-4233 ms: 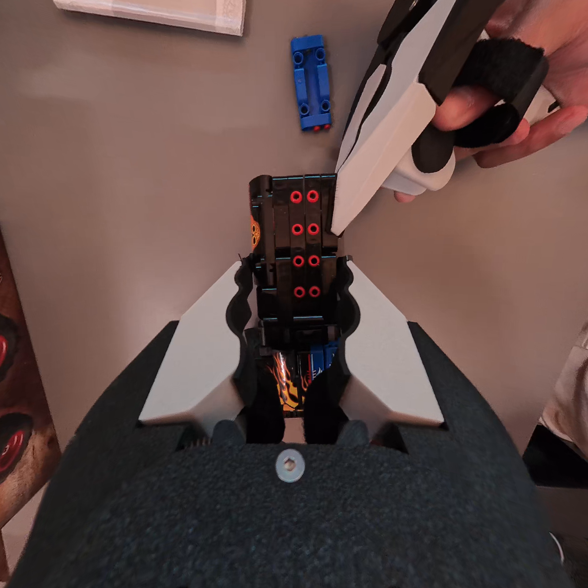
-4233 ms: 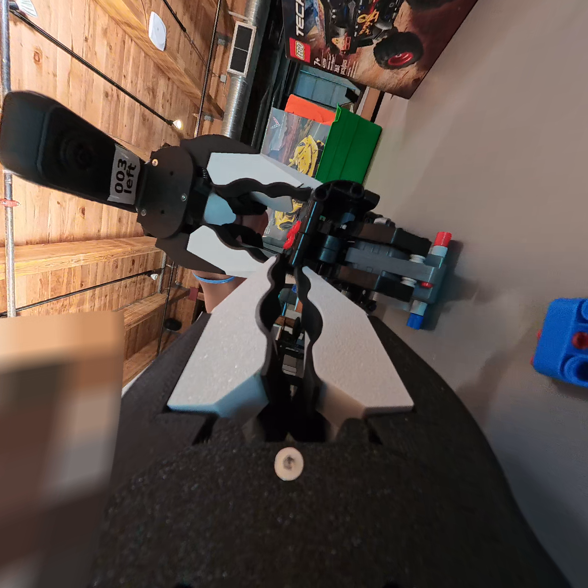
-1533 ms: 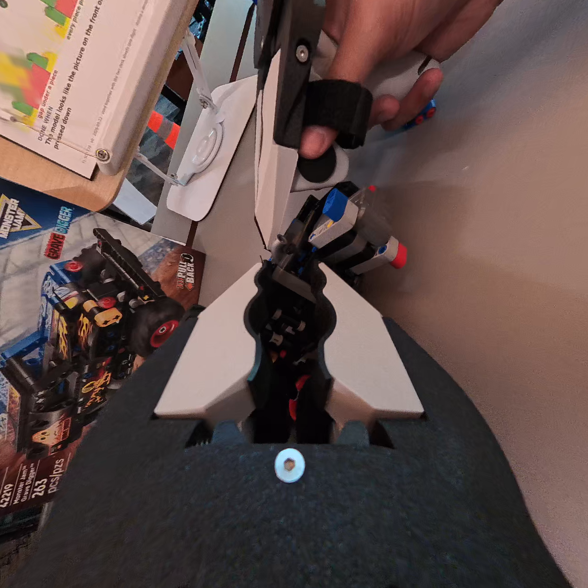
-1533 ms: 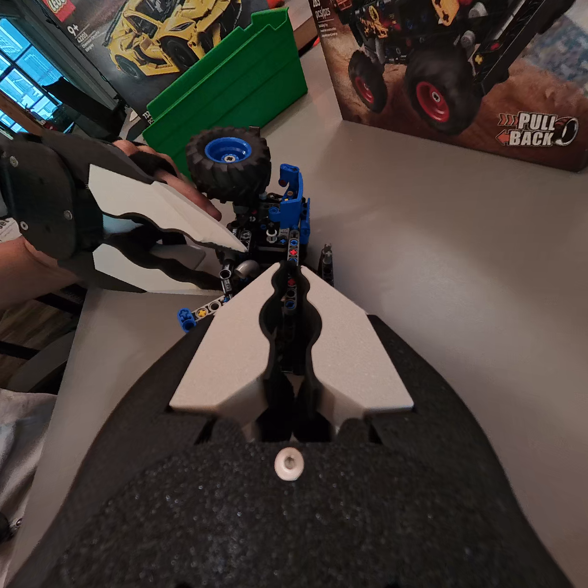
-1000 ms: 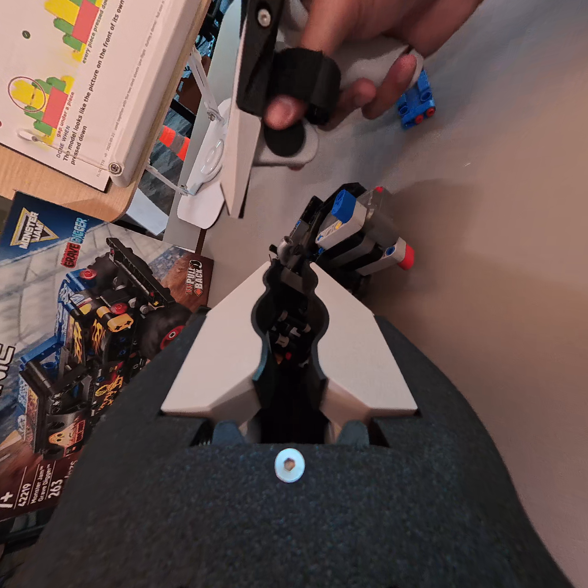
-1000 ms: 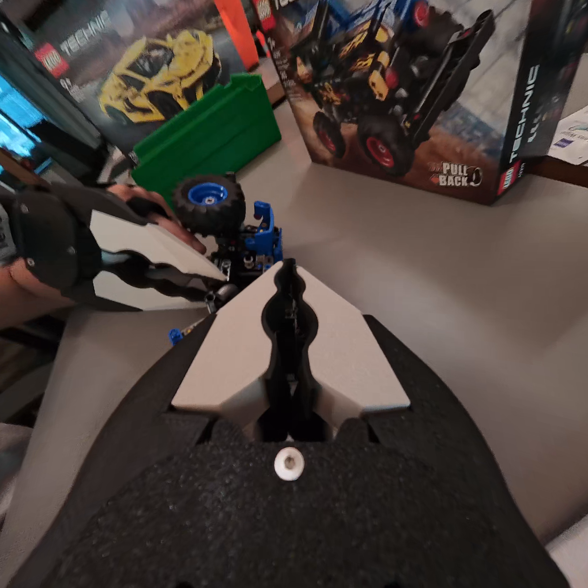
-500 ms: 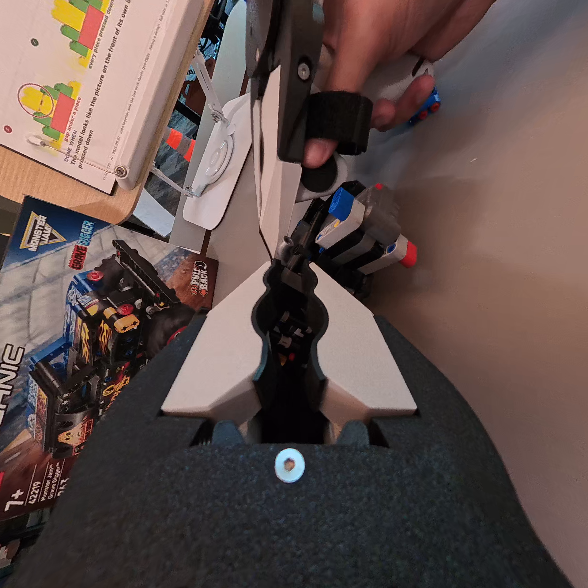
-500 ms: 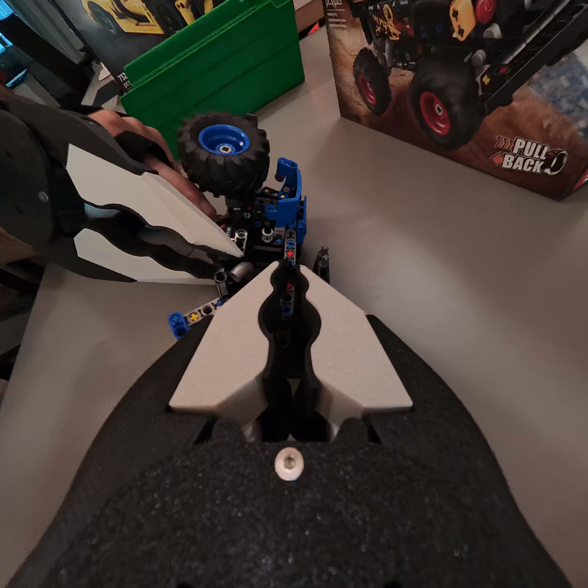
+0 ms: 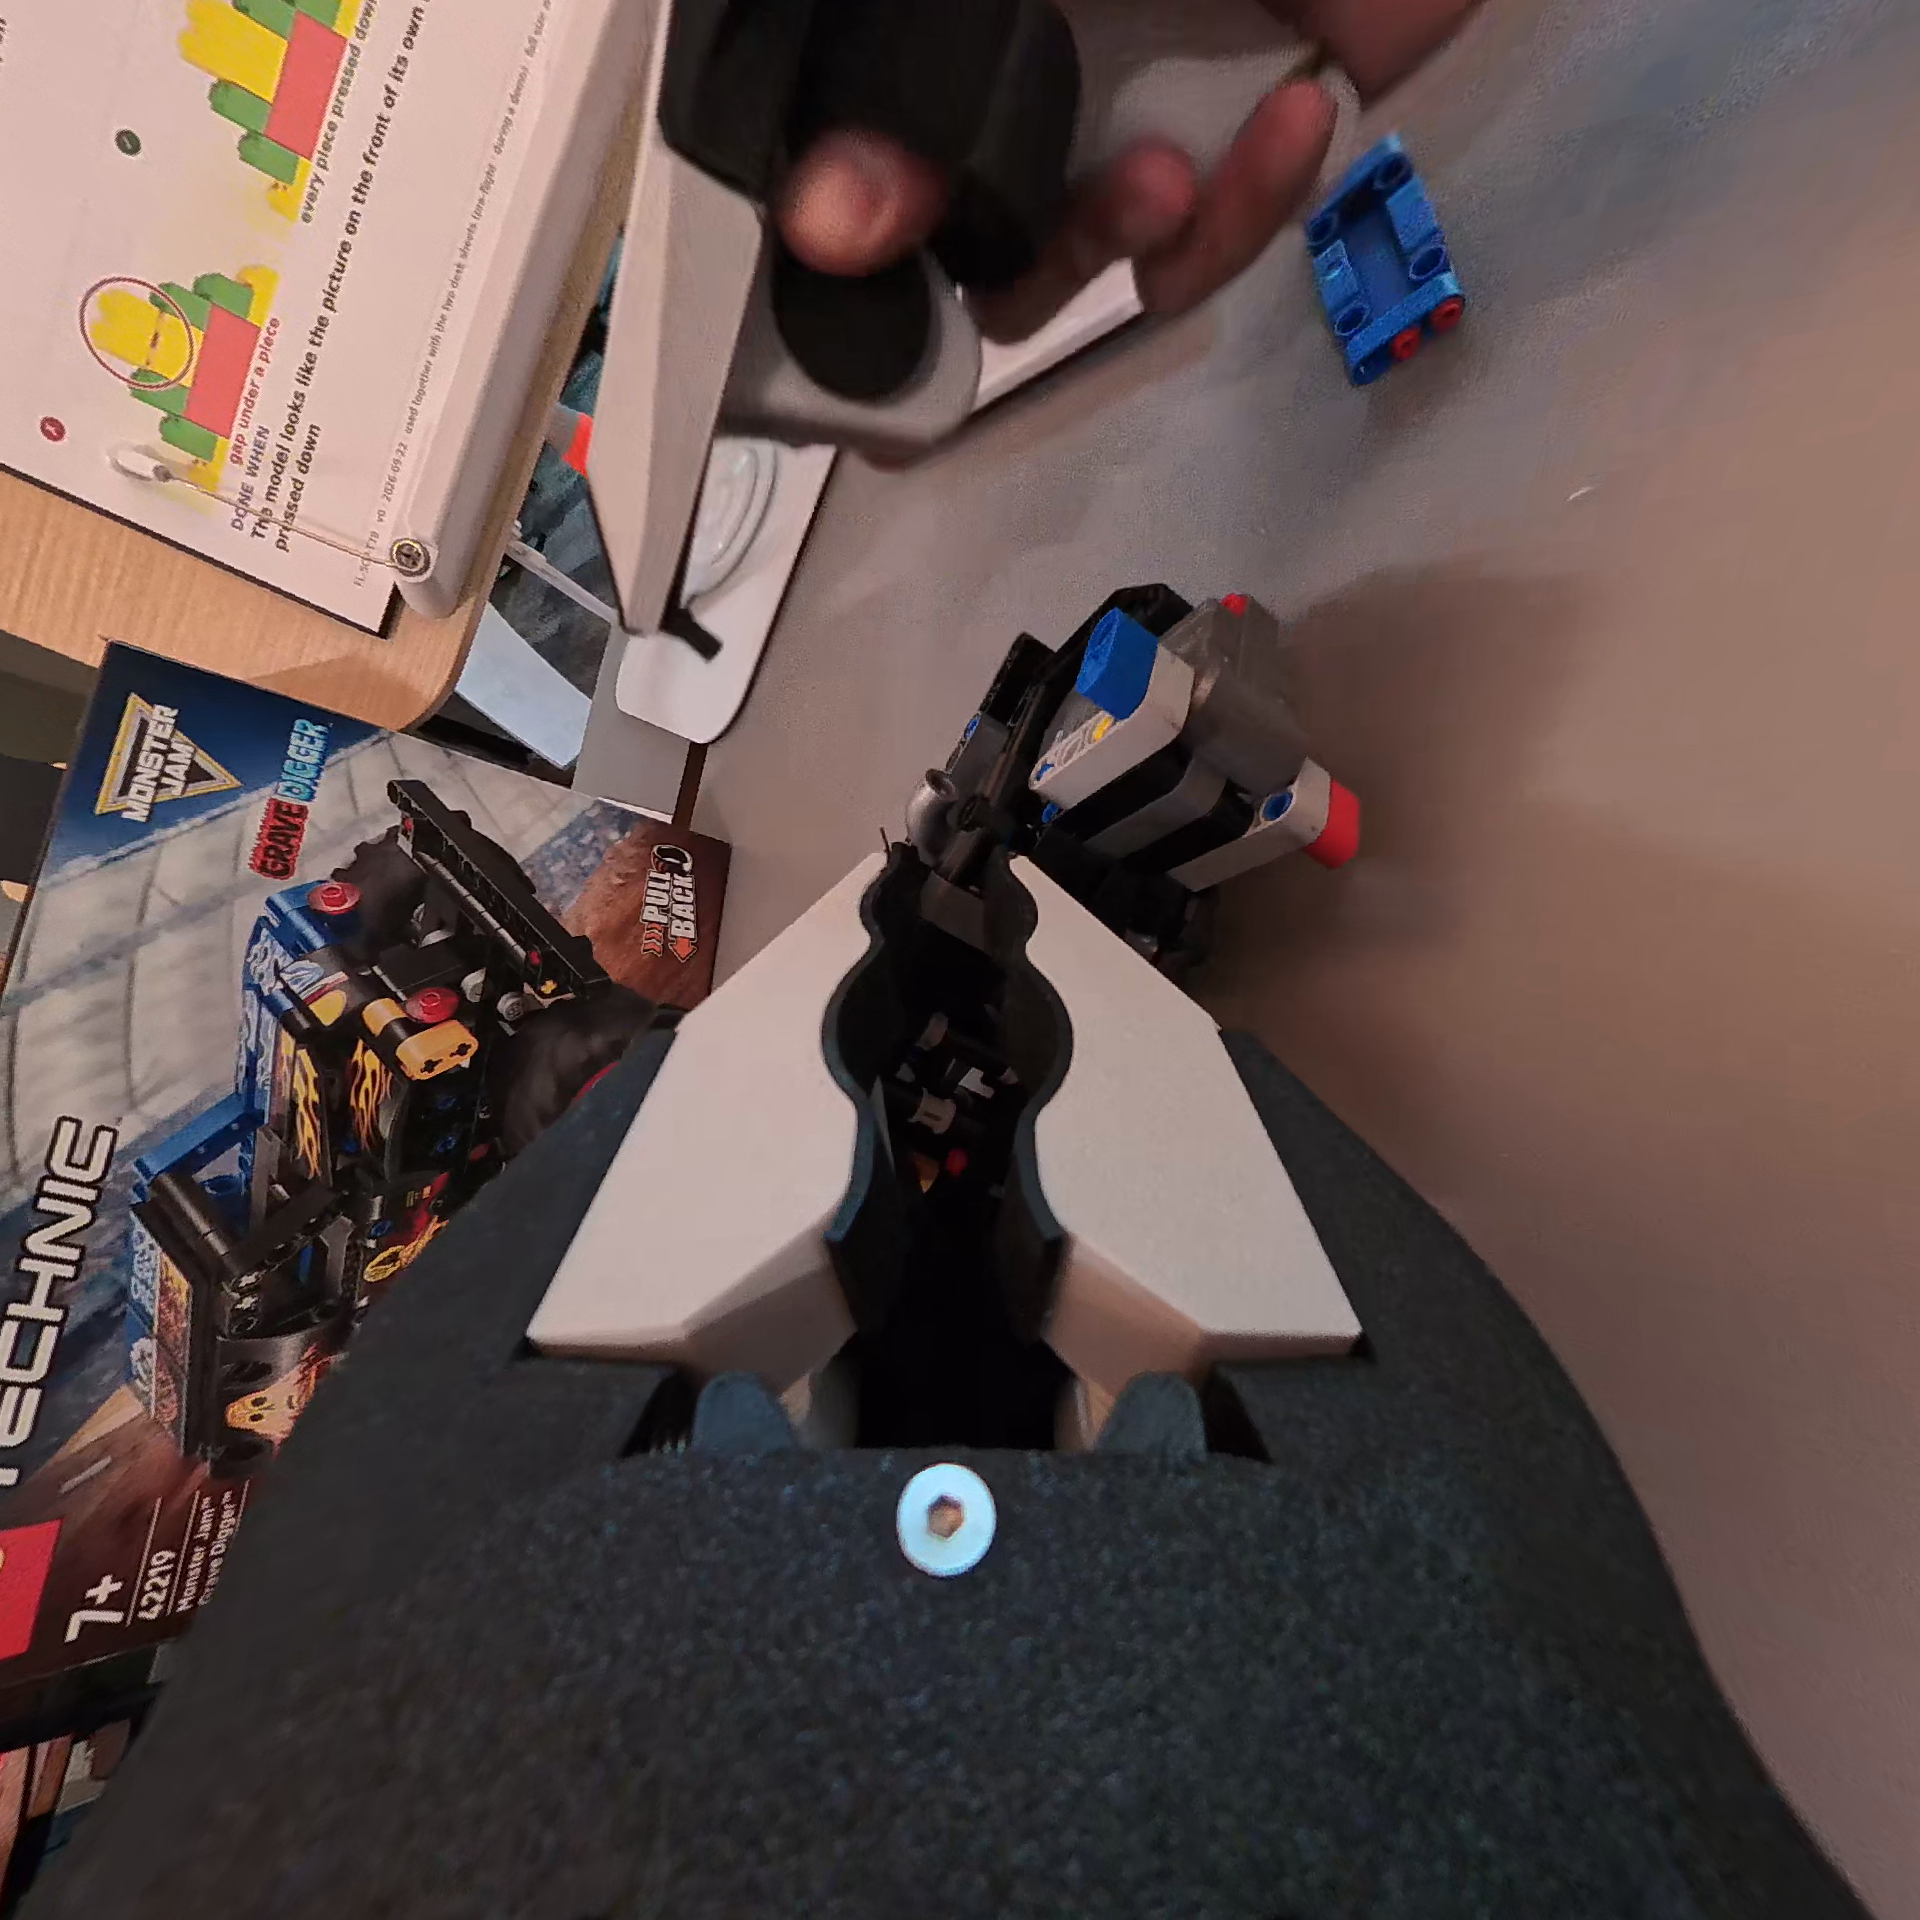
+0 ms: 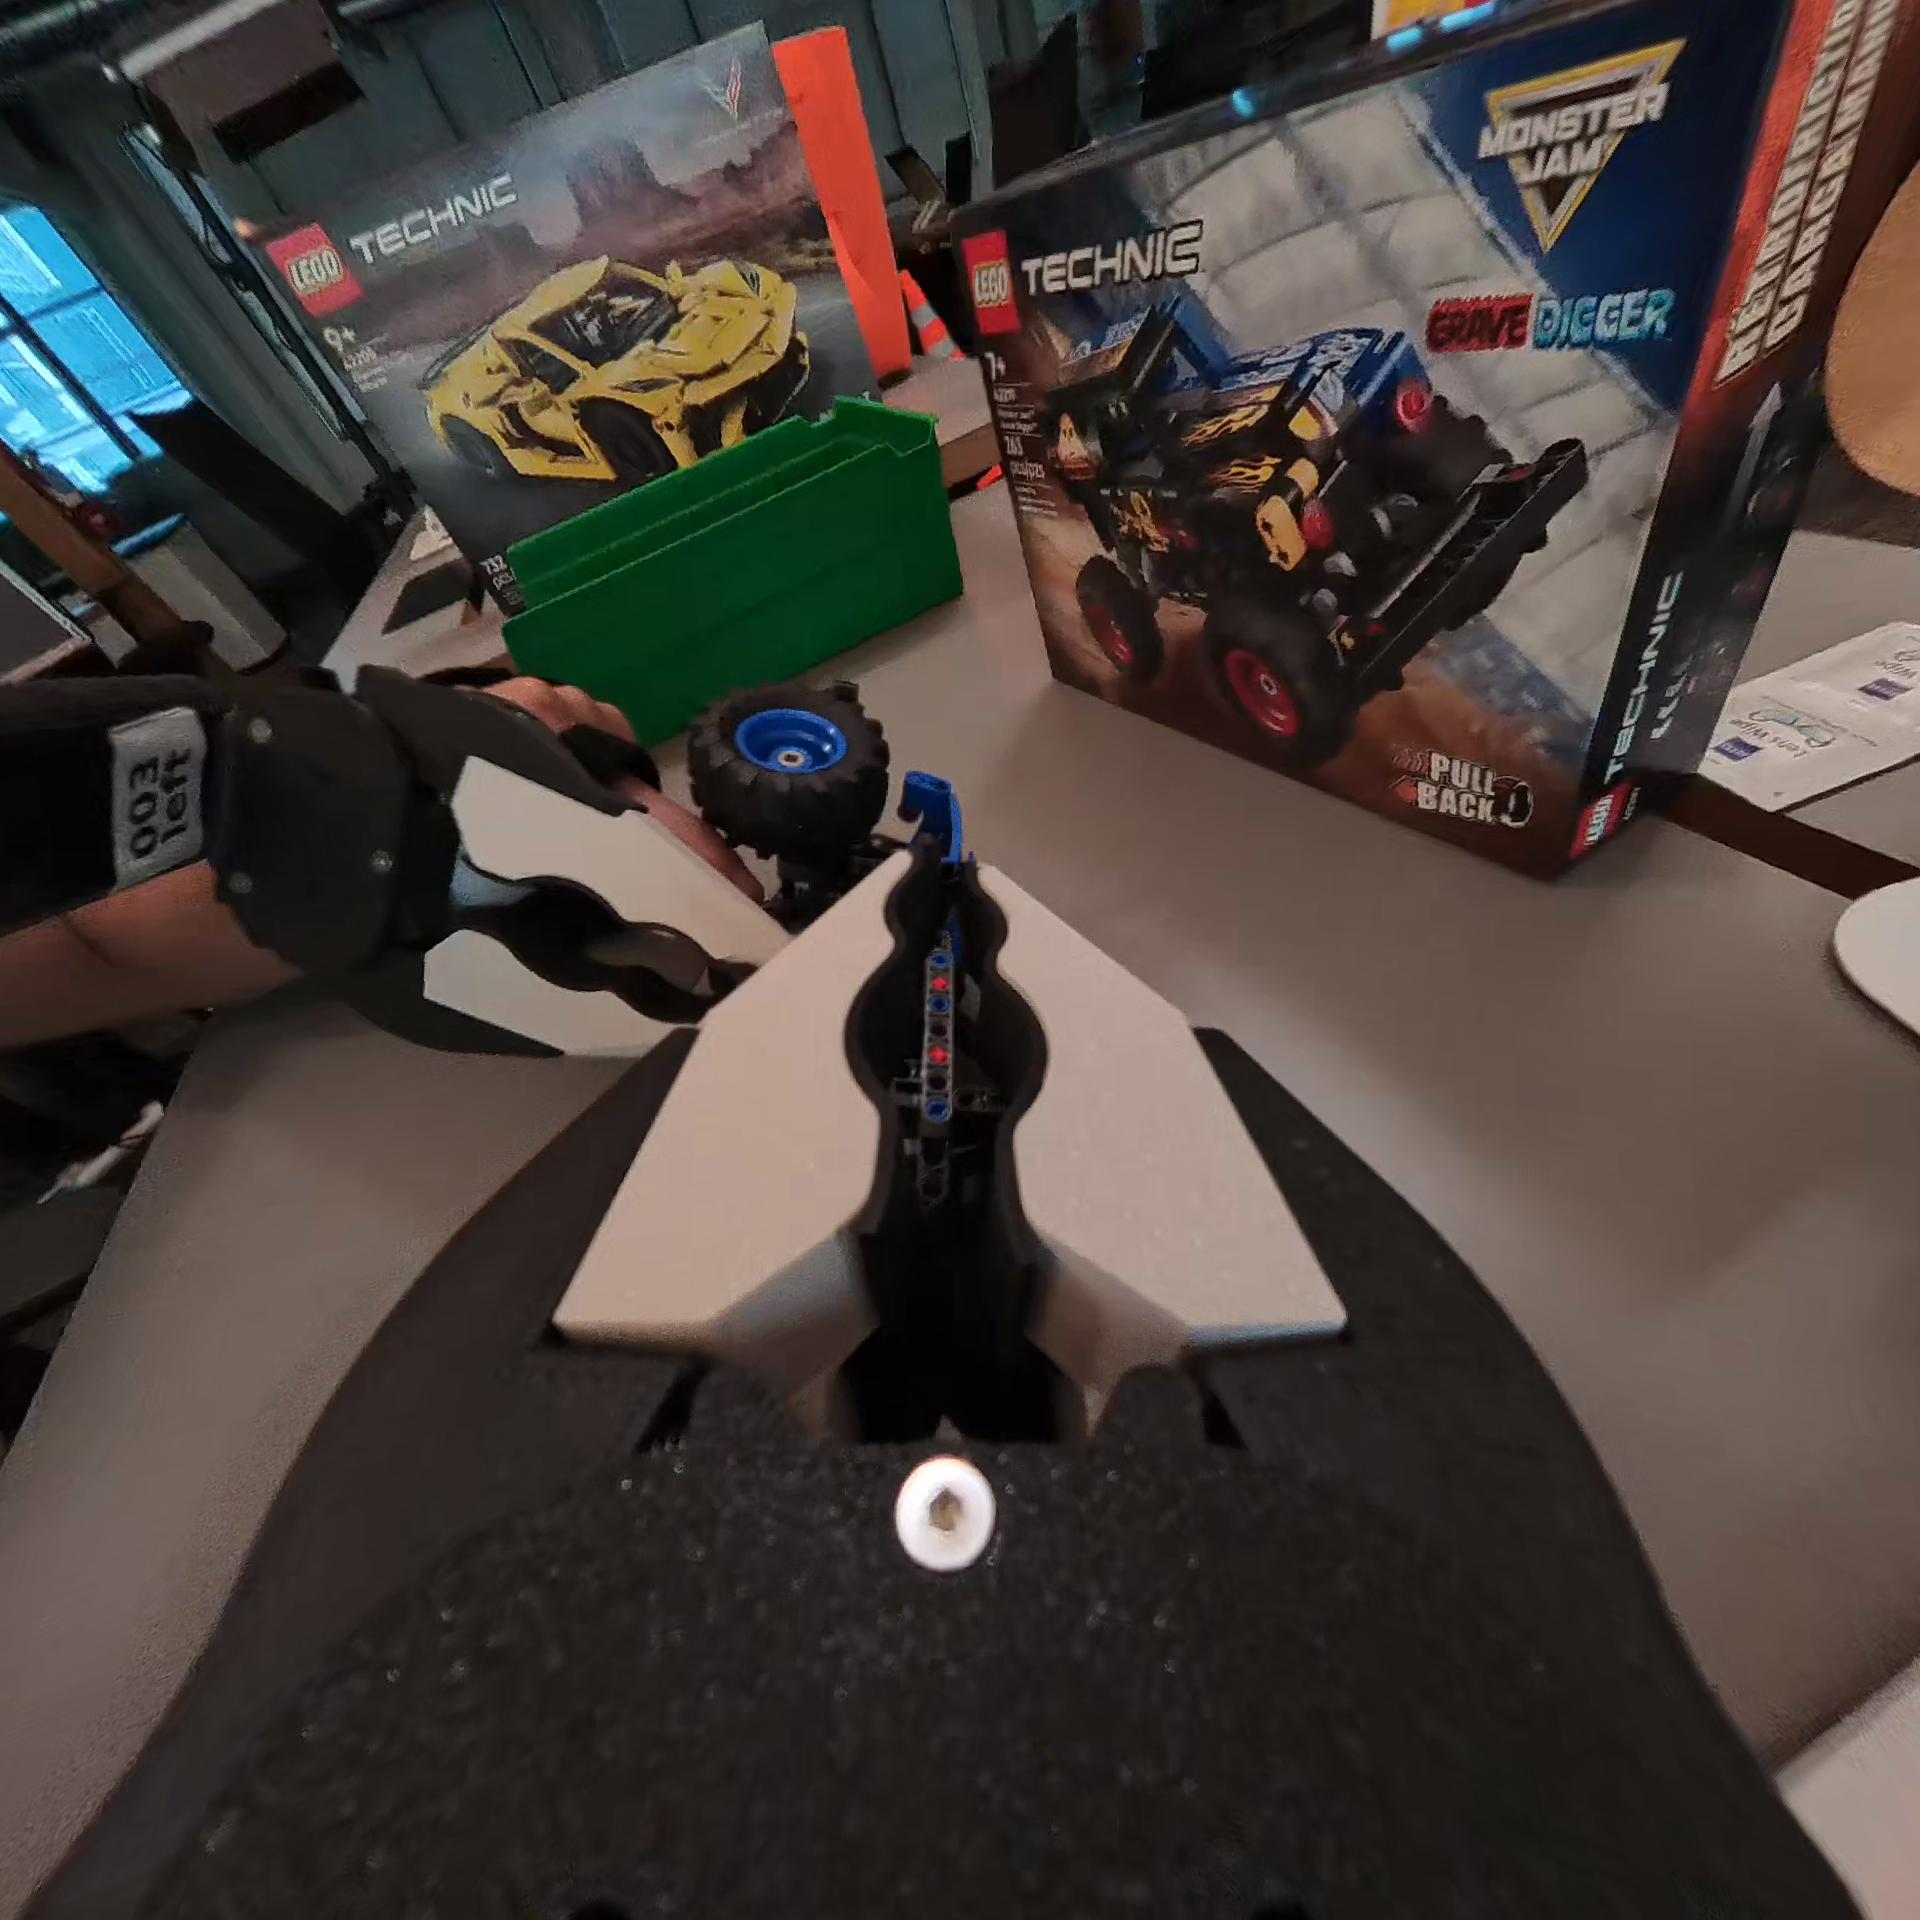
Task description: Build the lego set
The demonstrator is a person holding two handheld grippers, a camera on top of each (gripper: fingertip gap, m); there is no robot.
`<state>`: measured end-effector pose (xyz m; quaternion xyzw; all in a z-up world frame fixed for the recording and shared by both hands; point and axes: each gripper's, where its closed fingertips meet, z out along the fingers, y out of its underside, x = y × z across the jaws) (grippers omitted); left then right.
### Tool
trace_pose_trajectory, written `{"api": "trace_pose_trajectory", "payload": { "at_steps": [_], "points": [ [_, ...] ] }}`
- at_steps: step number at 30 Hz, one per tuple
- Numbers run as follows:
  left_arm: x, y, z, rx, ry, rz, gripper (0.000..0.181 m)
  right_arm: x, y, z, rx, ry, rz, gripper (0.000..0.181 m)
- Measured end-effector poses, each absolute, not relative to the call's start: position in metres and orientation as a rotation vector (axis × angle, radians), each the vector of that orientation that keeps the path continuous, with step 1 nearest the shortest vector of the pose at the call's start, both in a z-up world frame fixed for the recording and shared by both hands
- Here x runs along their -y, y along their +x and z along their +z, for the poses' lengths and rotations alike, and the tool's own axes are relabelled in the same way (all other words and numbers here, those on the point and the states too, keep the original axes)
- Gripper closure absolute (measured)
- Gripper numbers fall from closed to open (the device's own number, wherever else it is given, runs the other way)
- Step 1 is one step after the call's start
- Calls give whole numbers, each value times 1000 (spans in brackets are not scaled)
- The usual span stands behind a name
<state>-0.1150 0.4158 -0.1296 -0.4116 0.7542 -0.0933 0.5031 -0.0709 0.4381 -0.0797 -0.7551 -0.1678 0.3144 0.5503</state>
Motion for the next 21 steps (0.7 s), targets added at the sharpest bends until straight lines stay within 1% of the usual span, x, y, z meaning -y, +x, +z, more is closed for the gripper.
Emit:
{"api": "trace_pose_trajectory", "payload": {
  "at_steps": [1,3,7,12,14,17,20,21],
  "points": [
    [-416,-115,-130,-1822,-999,-232,168,-434,-71,-80,401,-1797,751,178],
    [-416,-115,-130,-1825,-1005,-237,168,-429,-71,-82,400,-1805,751,178],
    [-416,-112,-128,-1805,-1013,-234,168,-421,-83,-70,350,-1763,970,178],
    [-399,-116,-119,-1795,-1035,-316,162,-407,-106,-75,312,-1773,1184,177],
    [-394,-120,-107,-1741,-1038,-338,157,-400,-114,-73,274,-1762,1251,177],
    [-396,-129,-75,-1534,-1015,-313,156,-392,-126,-60,153,-1699,1415,178],
    [-385,-137,-59,-1416,-978,-330,156,-385,-142,-47,74,-1613,1584,178],
    [-385,-139,-56,-1391,-973,-316,159,-382,-147,-43,74,-1584,1623,178]
  ]
}}
